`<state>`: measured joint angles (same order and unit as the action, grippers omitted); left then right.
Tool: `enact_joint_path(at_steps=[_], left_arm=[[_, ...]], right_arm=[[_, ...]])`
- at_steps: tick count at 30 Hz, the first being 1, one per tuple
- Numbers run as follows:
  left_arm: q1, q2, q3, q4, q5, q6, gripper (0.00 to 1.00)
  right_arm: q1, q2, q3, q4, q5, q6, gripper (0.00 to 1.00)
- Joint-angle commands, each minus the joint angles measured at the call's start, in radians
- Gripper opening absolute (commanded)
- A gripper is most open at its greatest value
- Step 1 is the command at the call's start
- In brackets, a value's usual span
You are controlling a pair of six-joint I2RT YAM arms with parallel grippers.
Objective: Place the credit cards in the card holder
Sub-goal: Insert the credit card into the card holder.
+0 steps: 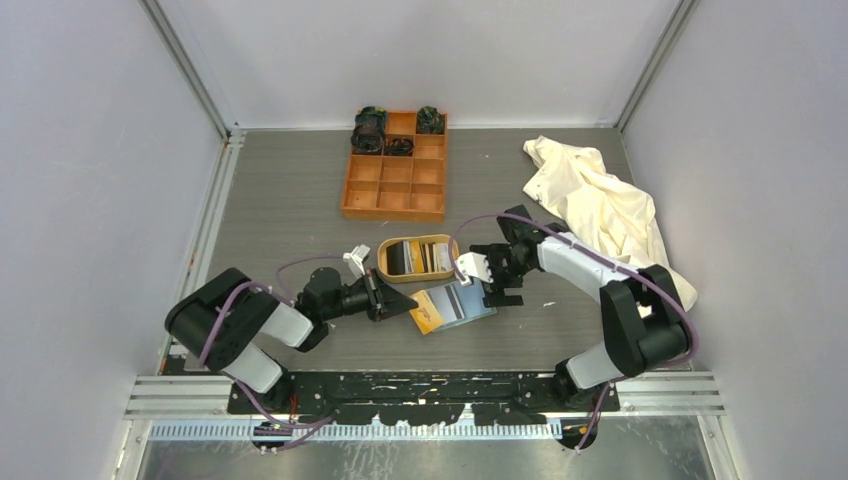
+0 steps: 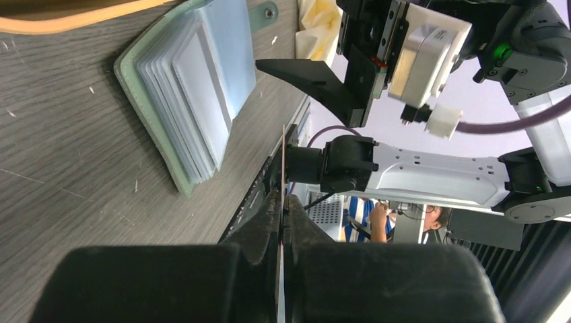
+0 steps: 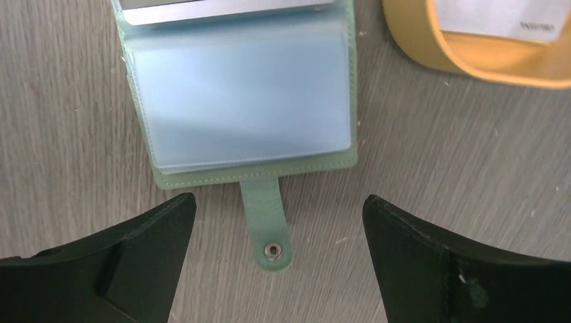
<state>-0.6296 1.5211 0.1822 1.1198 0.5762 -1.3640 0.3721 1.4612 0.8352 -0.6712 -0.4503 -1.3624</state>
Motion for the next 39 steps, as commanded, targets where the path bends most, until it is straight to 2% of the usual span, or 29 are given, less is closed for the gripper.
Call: enact_joint_path(at_steps=[1, 8, 16, 26, 33, 37, 39], left_arm=[[-0.016, 0.106, 0.012, 0.265, 0.005, -0.02, 0.0], [-0.066, 0.215, 0.051, 0.311, -0.046, 0.017, 0.0], [-0.084, 0.26, 0.063, 0.311, -0.13, 0.081, 0.0], [-0.101, 0.262, 0.032, 0.302, -0.199, 0.134, 0.0], [-0.101, 0.204, 0.043, 0.19, -0.216, 0.186, 0.0], [-0.101, 0.101, 0.056, 0.02, -0.237, 0.242, 0.0], [-0.101, 0.032, 0.063, -0.099, -0.247, 0.273, 0.0]], right_arm=[[0.028, 0.049, 0.019, 0.028, 0.056, -0.145, 0.99], [0.067, 0.141, 0.061, -0.037, 0.068, -0.189, 0.96], [0.153, 0.131, 0.054, -0.078, 0.024, -0.188, 0.89], [0.22, 0.102, 0.053, -0.095, -0.02, -0.184, 0.87], [0.201, 0.003, 0.058, -0.082, -0.008, -0.109, 0.89], [0.122, -0.056, 0.082, -0.079, -0.022, -0.043, 0.9], [0.095, -0.064, 0.11, -0.052, -0.062, 0.063, 0.89]])
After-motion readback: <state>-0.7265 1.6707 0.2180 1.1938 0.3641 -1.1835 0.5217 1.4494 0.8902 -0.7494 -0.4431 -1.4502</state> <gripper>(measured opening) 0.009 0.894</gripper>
